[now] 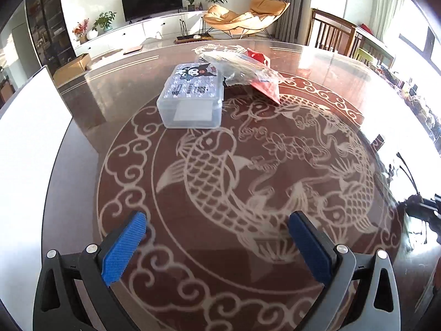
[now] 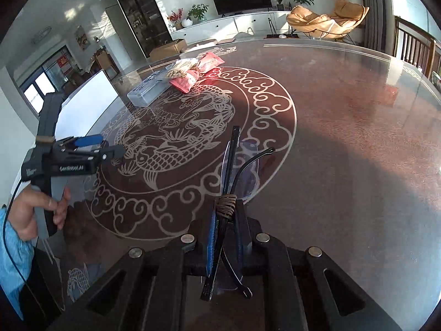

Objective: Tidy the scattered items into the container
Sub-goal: 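Grasp the black-framed eyeglasses with the right tool, then grasp the clear cartoon-print plastic box with the left tool while the right tool holds the eyeglasses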

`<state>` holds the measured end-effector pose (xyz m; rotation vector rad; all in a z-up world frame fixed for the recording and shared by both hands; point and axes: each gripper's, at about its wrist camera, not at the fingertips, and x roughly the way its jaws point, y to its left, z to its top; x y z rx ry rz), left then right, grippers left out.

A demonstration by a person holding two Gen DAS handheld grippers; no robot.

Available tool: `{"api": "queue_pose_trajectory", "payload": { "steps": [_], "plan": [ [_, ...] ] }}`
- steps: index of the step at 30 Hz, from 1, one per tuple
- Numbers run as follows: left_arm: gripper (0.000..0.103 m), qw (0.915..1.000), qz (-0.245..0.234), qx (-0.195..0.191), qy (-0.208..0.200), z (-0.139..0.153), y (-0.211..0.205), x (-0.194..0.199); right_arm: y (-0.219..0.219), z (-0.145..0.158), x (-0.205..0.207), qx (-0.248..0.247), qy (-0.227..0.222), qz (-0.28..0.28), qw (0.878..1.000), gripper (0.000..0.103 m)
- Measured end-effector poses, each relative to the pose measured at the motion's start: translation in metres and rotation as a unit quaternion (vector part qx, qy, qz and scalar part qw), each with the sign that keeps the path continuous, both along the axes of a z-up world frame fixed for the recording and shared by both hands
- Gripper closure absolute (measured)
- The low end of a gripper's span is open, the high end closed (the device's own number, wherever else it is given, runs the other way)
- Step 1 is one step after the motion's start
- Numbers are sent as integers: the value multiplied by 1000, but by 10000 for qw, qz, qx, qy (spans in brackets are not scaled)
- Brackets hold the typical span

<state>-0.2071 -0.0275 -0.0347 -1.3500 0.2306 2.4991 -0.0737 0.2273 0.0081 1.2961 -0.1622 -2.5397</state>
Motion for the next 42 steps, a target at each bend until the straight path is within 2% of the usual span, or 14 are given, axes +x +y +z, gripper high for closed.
{"api": "queue_pose_trajectory", "payload": {
  "steps": [8, 16, 17, 18, 19, 20, 23, 30, 34, 37, 38, 40, 41, 42],
  "plan": [
    [0, 9998, -184, 9, 22, 1, 0, -68, 5, -2, -3, -210, 133, 113, 9996, 90],
    [0, 9995, -307, 11, 38, 2, 23, -103, 2, -2, -4, -158, 168, 144, 9996, 90],
    [6, 9998, -197, 15, 89, 3, 22, -104, 2, -2, -5, -142, 172, 145, 9996, 90],
    [27, 9998, -91, 41, 190, 6, 21, -104, 1, -2, -5, -119, 176, 145, 9997, 90],
    [39, 9995, 15, 67, 293, 8, 18, -101, 0, -1, -4, -76, 186, 146, 9997, 90],
    [43, 9994, 120, 66, 332, 9, 15, -98, -2, -1, -4, 1, 207, 150, 9997, 90],
    [43, 9990, 305, 102, 316, 10, 6, -67, -13, -1, 1, 188, 254, 309, 9990, 89],
    [43, 9988, 467, 25, 134, 11, -13, 88, -52, -2, 22, 49, 243, 834, 9962, 89],
    [43, 9975, 684, 34, 198, 9, -20, 141, -74, -3, 25, 141, 268, 909, 9954, 89],
    [17, 9962, 854, 12, 196, 4, -20, 151, -81, -3, 24, 318, 300, 819, 9957, 87],
    [6, 9958, 891, -69, 185, 3, -19, 151, -82, -3, 24, 352, 316, 817, 9955, 80],
    [5, 9959, 891, -76, 162, 3, -18, 149, -84, -4, 24, 561, 329, 666, 9957, 34],
    [4, 9959, 898, -16, 118, 2, -19, 147, -84, -6, 22, 703, 238, 515, 9959, 0],
    [3, 9957, 916, 15, 97, 2, -21, 145, -83, -7, 20, 759, 171, 413, 9961, 1]
  ]
}}
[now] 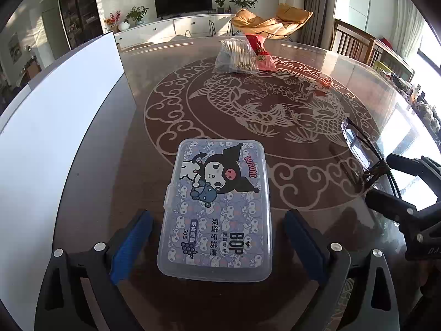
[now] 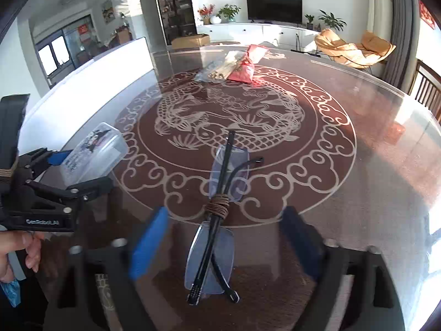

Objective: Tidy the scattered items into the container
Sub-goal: 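Grasp the clear cartoon-print plastic box with the left tool while the right tool holds the eyeglasses, then hold the plastic box in the left tool while the right tool holds the eyeglasses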

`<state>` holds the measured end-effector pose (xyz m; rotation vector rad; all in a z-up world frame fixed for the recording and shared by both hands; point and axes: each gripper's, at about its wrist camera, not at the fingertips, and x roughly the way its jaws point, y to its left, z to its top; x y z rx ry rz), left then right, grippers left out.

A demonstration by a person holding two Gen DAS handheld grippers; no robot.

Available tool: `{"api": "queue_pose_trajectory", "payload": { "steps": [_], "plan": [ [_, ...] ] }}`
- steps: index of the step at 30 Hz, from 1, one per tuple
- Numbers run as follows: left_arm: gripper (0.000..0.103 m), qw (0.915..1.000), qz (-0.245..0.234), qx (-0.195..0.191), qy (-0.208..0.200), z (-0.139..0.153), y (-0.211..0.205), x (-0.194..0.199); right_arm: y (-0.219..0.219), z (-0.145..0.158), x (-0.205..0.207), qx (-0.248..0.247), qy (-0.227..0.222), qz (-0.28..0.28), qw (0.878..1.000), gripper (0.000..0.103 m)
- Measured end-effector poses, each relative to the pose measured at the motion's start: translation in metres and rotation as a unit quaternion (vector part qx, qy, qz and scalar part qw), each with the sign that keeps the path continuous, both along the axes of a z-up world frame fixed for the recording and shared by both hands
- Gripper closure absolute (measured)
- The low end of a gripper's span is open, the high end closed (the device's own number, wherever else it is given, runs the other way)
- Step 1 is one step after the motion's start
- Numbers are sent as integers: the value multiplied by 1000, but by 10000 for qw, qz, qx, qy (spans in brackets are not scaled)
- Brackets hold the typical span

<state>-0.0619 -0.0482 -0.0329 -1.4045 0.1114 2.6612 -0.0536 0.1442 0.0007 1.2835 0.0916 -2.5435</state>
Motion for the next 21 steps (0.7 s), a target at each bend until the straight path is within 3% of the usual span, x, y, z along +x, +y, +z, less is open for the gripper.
{"api": "queue_pose_trajectory", "payload": {
  "steps": [7, 21],
  "plan": [
    [1, 10000, 17, -12, -26, -2, 0, -4, -15, -3, -3, 488, 0, 2, 9988, 1],
    [0, 10000, 11, -19, -48, -1, 0, -5, -13, -4, -4, 443, -16, -37, 9990, 1]
  ]
}}
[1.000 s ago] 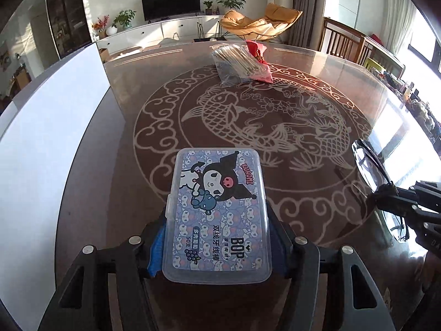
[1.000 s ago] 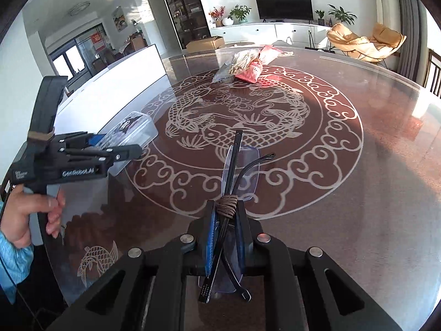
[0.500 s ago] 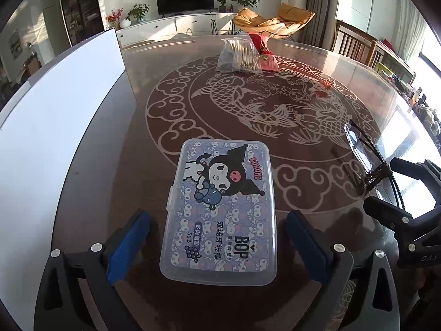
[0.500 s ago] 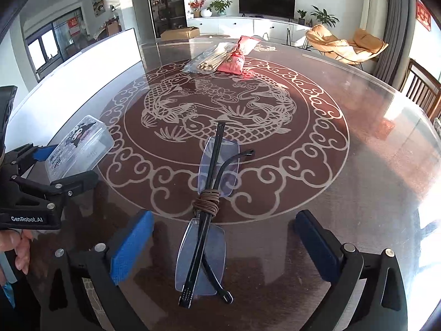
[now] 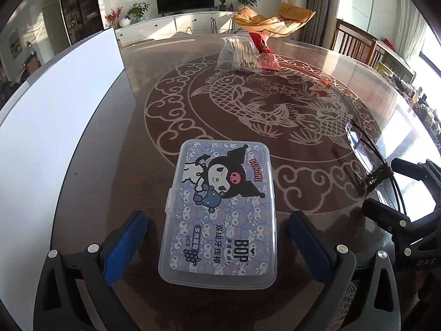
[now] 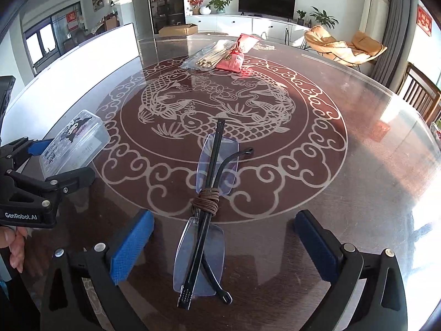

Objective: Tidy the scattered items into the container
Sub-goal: 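Hold the plastic box in the left tool while the right tool holds the eyeglasses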

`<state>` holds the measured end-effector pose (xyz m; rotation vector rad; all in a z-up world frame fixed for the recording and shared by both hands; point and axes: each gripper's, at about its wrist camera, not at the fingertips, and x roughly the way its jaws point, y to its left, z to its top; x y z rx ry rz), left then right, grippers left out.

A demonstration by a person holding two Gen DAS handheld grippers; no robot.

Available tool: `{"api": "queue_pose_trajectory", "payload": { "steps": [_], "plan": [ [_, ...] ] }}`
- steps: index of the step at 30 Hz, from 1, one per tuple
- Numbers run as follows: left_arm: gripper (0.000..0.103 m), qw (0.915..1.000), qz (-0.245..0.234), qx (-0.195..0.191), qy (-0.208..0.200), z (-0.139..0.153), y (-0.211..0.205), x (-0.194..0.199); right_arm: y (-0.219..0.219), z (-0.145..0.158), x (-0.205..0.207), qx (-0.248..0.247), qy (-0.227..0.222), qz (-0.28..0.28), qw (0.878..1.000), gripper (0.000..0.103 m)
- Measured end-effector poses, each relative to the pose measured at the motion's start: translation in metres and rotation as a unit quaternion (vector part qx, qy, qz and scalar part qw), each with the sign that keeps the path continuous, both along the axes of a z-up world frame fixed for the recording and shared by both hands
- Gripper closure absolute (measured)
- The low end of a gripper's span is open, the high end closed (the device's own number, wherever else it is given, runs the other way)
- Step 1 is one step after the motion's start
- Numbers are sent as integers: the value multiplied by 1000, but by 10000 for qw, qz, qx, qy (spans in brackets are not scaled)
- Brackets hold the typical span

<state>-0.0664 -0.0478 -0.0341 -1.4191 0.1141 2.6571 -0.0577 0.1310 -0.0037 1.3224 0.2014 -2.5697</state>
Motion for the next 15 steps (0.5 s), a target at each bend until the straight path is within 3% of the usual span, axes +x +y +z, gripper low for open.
{"api": "queue_pose_trajectory", "payload": {
  "steps": [15],
  "plan": [
    [0, 10000, -28, 22, 1, -1, 1, -1, -1, 0, -3, -18, -12, 20, 10000, 0]
  ]
}}
